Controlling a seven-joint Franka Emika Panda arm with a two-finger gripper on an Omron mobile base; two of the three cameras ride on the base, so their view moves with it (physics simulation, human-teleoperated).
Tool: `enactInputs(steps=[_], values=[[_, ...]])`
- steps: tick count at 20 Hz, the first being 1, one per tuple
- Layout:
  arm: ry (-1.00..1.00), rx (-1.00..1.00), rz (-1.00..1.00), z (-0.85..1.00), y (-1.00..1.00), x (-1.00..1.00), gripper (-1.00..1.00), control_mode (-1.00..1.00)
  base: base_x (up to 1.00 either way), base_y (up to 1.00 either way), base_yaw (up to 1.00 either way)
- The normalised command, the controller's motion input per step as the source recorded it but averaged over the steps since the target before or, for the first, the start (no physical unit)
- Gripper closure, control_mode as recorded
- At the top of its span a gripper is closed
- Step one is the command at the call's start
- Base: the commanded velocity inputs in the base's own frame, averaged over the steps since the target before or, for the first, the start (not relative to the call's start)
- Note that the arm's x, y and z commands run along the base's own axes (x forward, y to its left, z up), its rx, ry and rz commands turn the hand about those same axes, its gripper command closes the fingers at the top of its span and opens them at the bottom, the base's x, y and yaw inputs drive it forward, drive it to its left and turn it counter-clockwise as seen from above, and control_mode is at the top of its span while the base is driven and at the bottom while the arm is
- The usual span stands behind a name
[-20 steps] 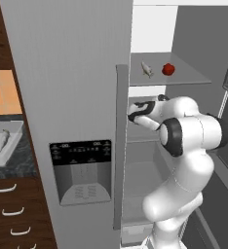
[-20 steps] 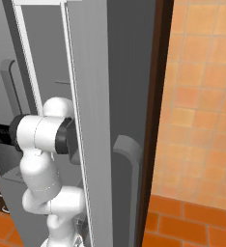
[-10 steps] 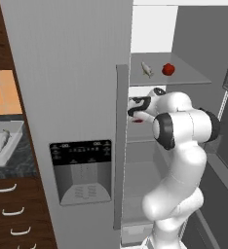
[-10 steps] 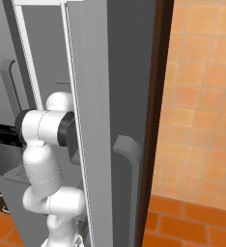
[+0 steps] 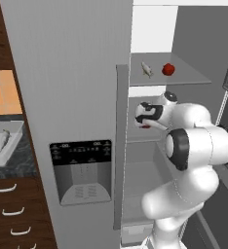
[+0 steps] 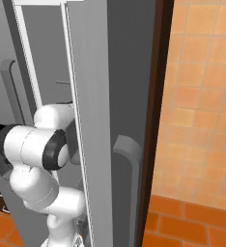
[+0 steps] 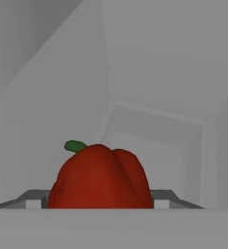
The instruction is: Place one bell pepper and one fish in each tupperware on the nearby counter, to pack two identical lunches.
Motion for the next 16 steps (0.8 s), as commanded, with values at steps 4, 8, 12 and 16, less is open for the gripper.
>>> enactInputs(steps=[4, 8, 12, 16], values=[[0.14, 0.0, -0.06, 0.56, 0.0, -1.0, 1.0, -1.0, 0.0, 0.0, 0.0], [0.2, 0.0, -0.06, 0.79, 0.0, -1.0, 1.0, -1.0, 0.0, 0.0, 0.0], [0.09, 0.0, -0.09, 0.34, 0.0, -1.0, 1.0, -1.0, 0.0, 0.0, 0.0], [-0.05, 0.0, -0.05, 0.0, 0.0, -1.0, 1.0, -1.0, 0.0, 0.0, 0.0]])
